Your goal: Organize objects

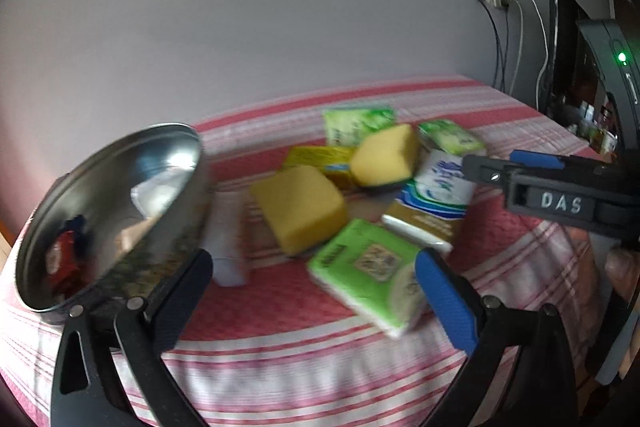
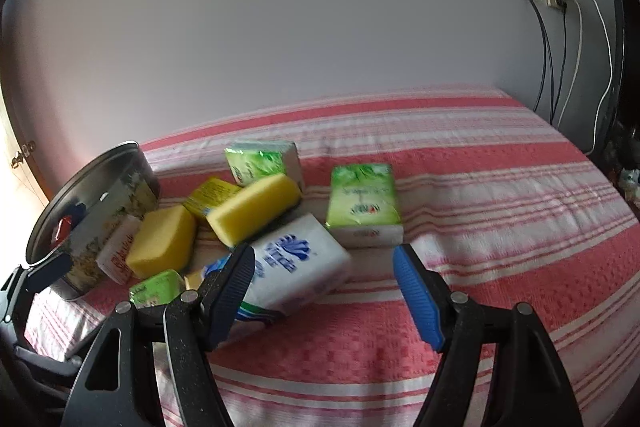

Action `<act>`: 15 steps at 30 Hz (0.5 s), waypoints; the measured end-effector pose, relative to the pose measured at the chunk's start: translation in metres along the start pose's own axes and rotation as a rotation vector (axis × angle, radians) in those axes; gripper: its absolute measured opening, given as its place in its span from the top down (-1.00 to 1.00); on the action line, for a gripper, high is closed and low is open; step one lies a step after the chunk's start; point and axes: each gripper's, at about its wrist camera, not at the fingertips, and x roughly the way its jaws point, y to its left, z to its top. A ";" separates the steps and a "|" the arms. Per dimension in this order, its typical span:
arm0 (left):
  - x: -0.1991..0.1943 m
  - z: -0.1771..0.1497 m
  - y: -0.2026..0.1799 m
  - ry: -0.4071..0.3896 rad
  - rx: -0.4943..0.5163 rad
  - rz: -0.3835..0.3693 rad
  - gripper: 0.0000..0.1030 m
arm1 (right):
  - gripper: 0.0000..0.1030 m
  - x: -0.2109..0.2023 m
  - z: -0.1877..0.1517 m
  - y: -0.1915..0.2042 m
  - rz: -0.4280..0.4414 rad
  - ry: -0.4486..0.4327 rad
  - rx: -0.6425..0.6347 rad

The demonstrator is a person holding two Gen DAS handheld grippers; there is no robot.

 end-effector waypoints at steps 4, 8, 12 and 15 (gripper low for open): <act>0.007 0.006 -0.011 0.032 0.013 -0.016 -0.99 | -0.43 0.005 -0.002 -0.007 0.027 0.034 0.010; 0.015 0.008 -0.019 0.060 0.051 0.001 -0.99 | -0.43 0.010 -0.002 -0.019 0.083 0.064 0.064; 0.022 0.009 -0.014 0.104 0.037 -0.023 -0.98 | -0.43 0.007 -0.004 -0.018 0.088 0.050 0.068; 0.018 0.004 -0.003 0.104 0.031 -0.027 -0.85 | -0.43 0.003 -0.005 -0.015 0.100 0.028 0.056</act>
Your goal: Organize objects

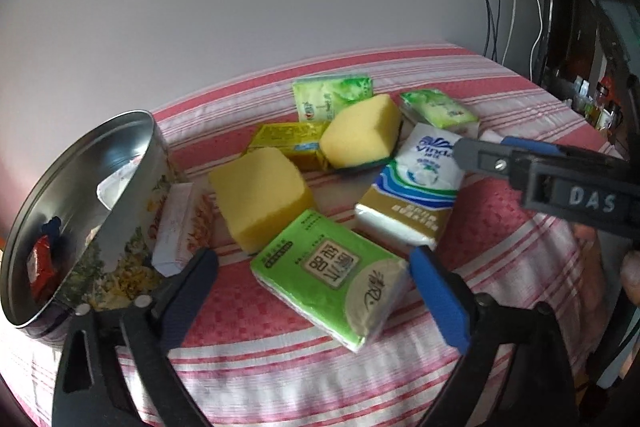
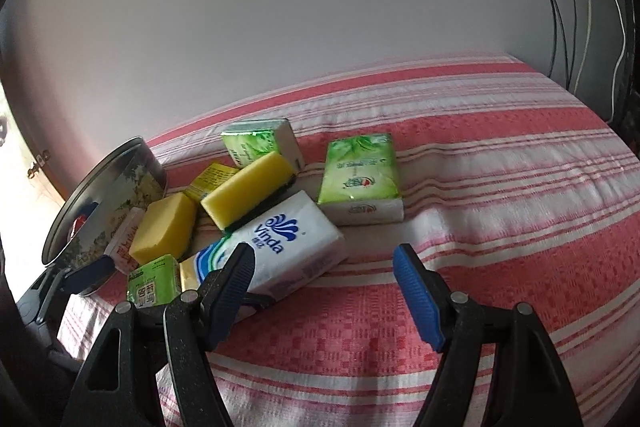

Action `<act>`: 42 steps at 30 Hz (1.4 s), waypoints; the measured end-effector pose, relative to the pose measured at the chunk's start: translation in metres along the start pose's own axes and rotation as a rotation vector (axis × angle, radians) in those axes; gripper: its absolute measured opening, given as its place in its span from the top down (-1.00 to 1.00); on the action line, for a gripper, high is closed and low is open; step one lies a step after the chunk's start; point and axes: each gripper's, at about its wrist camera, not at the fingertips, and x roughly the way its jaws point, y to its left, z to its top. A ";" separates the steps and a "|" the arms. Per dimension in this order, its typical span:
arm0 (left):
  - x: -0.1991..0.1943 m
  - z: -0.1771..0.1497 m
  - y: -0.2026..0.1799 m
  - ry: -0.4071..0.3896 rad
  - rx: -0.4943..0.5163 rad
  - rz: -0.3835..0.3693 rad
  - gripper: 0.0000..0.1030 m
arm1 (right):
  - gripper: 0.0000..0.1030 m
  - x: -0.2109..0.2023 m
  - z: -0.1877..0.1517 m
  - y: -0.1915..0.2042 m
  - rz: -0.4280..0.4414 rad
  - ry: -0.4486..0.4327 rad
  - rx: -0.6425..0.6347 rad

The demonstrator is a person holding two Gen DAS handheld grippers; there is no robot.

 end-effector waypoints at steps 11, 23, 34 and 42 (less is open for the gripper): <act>-0.006 -0.011 0.028 -0.012 -0.040 0.020 -0.54 | -0.43 0.015 0.007 0.045 0.017 0.027 -0.044; -0.006 -0.017 0.046 -0.003 -0.093 0.008 -0.70 | -0.56 0.041 0.004 0.090 -0.234 0.109 -0.218; -0.003 -0.016 0.040 0.003 -0.075 0.019 -0.82 | -0.61 0.026 -0.004 0.044 -0.302 0.145 -0.182; 0.003 -0.016 0.050 0.042 -0.127 -0.013 -0.83 | -0.61 0.044 0.001 0.049 -0.255 0.172 -0.175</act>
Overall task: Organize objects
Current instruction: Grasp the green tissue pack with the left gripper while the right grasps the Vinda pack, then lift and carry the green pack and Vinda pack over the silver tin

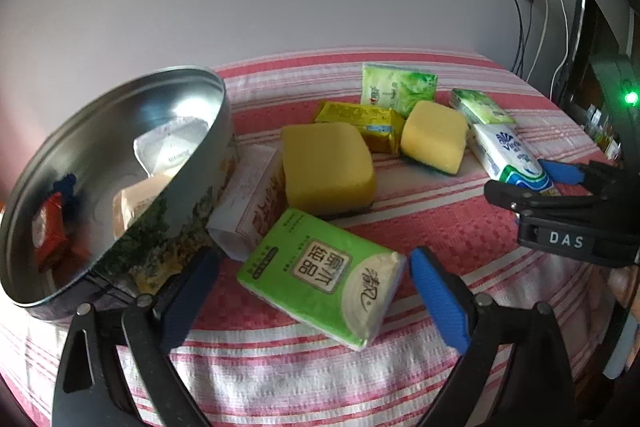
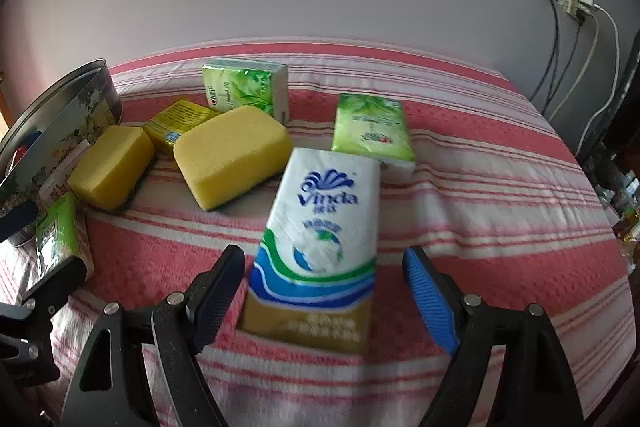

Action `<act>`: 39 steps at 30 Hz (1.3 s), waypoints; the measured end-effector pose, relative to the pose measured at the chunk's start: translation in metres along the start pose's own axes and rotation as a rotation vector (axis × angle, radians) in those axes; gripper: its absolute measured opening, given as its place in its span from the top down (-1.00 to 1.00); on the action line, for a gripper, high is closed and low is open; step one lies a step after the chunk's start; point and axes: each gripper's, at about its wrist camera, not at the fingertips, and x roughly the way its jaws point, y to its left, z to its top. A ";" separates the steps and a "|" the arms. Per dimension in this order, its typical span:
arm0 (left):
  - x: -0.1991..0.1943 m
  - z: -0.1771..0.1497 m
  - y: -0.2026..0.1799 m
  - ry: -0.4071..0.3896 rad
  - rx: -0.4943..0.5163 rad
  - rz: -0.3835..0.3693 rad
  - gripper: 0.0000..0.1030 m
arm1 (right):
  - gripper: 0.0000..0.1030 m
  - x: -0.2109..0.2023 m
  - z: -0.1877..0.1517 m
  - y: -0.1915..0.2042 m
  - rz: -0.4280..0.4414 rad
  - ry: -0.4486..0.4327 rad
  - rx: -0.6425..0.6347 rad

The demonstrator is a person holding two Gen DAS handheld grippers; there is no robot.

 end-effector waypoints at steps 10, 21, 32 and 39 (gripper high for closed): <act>-0.002 -0.001 -0.002 -0.023 0.002 -0.016 -0.56 | -0.19 -0.004 -0.002 -0.001 0.060 -0.023 -0.004; -0.016 -0.003 -0.004 -0.117 0.023 -0.009 -0.56 | -0.08 -0.007 -0.003 -0.015 0.143 -0.053 0.061; -0.027 -0.006 -0.005 -0.181 0.031 0.006 -0.56 | -0.08 -0.028 -0.010 -0.017 0.101 -0.191 0.076; -0.031 -0.006 -0.004 -0.208 0.019 0.009 -0.56 | -0.08 -0.041 -0.014 -0.016 0.089 -0.268 0.075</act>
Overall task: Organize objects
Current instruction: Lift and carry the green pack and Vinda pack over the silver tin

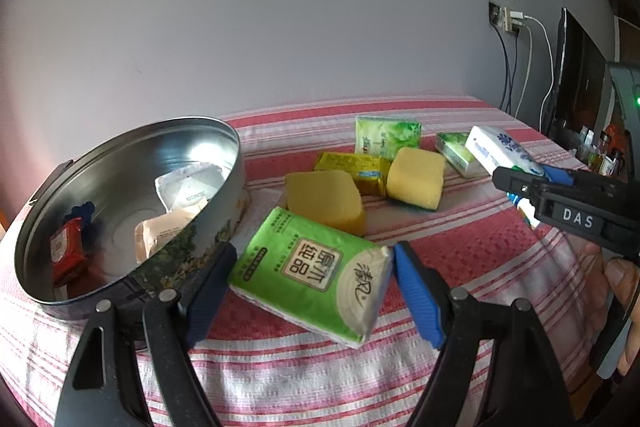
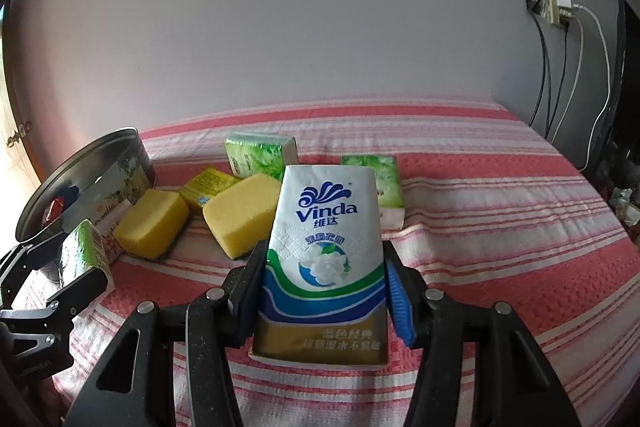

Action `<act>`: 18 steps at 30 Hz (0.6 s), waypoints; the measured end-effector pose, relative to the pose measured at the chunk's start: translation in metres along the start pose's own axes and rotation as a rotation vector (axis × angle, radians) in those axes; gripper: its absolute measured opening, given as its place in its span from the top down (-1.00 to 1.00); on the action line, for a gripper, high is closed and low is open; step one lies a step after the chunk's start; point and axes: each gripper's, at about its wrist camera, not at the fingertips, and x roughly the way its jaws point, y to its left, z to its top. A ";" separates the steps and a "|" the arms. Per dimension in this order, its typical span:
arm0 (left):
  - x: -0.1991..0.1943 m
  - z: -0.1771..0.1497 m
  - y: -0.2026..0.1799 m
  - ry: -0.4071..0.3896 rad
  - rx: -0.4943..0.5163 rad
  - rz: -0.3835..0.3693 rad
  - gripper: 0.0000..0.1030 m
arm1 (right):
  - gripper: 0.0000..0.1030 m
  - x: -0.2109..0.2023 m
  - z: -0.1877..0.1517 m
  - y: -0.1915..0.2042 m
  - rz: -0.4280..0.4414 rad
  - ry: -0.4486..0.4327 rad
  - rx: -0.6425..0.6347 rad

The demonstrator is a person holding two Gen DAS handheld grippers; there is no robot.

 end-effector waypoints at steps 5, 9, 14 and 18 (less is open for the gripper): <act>-0.005 0.000 -0.001 -0.032 0.000 0.009 -0.56 | -0.08 -0.007 0.000 0.002 -0.010 -0.042 -0.014; -0.009 -0.001 -0.002 -0.058 0.007 0.021 -0.56 | -0.08 -0.009 -0.001 0.002 -0.008 -0.057 -0.012; -0.014 -0.002 -0.004 -0.092 0.010 0.031 -0.56 | -0.08 -0.015 -0.002 0.003 -0.008 -0.088 -0.014; -0.018 -0.003 -0.005 -0.114 0.015 0.041 -0.56 | -0.08 -0.019 -0.002 0.003 -0.011 -0.110 -0.016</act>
